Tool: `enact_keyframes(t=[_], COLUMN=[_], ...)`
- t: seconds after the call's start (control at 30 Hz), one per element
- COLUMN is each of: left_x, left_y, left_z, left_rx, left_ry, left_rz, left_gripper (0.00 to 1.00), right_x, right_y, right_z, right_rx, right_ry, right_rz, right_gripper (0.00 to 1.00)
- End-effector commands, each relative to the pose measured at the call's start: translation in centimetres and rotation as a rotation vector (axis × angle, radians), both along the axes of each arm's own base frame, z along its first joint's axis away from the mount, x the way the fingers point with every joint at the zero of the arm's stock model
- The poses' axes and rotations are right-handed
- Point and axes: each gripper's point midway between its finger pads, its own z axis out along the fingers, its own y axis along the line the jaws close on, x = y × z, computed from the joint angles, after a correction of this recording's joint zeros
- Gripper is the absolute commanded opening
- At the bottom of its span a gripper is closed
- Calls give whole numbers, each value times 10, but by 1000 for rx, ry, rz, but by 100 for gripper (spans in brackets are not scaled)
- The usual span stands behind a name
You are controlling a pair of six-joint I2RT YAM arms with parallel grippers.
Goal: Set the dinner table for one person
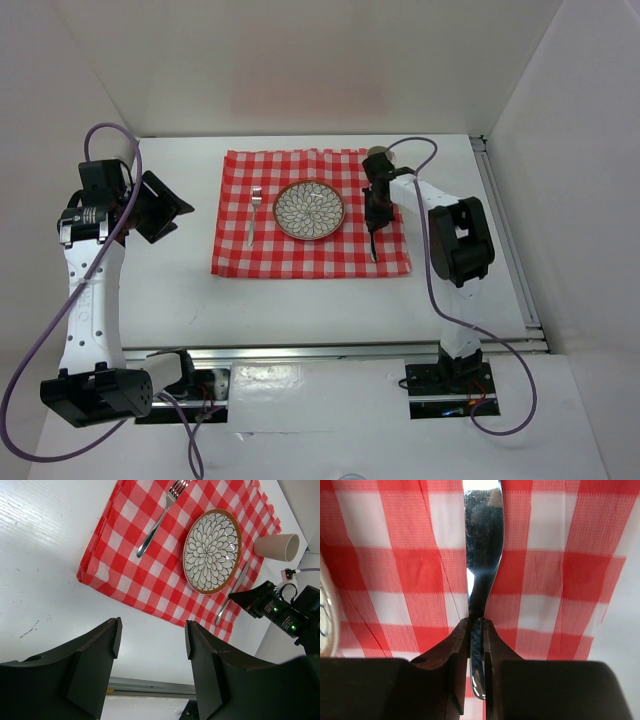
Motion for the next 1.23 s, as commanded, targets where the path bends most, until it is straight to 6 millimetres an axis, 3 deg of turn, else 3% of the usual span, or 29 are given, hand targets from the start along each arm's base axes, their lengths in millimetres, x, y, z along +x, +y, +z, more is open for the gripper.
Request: enact_keyframes(t=[0.0,0.23,0.37,0.4,0.47,0.53,0.6,0.63,0.67,0.7,0.73,0.77,0.8,0.87,0.9,0.93,0.97,1.0,1.07,1.2], left_x=[5,5,5,5,5,4,6,5,5,7,7,7,10,12,11,12,12,13,13,13], left_y=[2,4,4,4,4,4,2,2,2,4,6,7,10,10,7,2,0,-6,-12,-22], left_z=[10,9,9,9,9,6,8,5,4,5,-2,-2,-8,-18,-18,-26,-26,-25,-32,-34], left_rx=[28,28,28,28,28,26,20,18,18,34,61,67,83,107,113,115,123,125,122,136], left_ry=[-42,-39,-39,-39,-39,-30,-41,-32,-32,-40,-32,-30,-14,22,21,41,40,30,50,46], left_rz=[-8,5,5,5,5,5,-3,-3,-3,-2,-12,-6,-10,-43,-60,-84,-101,-119,-141,-181], left_gripper=[70,70,70,70,70,70,70,70,70,70,70,70,70,71,71,71,71,73,73,73], right_x=[29,41,45,46,48,47,44,38,33,29,15,6,-2,-23,-37,-43,-58,-71,-87,-113], right_y=[7,6,2,1,2,2,1,-1,-2,-3,-7,-10,-11,-42,-55,-65,-83,-93,-121,-151], right_z=[18,9,8,14,30,40,65,68,91,101,100,127,136,136,158,163,155,171,170,191], right_rx=[14,8,-12,-15,0,5,21,21,39,45,50,70,86,61,71,76,60,76,42,30], right_ry=[-85,-77,-84,-99,-131,-148,-181,-181,-217,-236,-214,-270,-285,-272,-318,-336,-313,-349,-350,-419], right_rz=[18,17,-5,-9,-19,-20,-30,-30,-40,-41,-63,-64,-81,-201,-246,-297,-335,-364,-437,-506], right_gripper=[8,8,21,26,49,53,64,68,74,86,90,93,95,99,99,100,100,100,100,100])
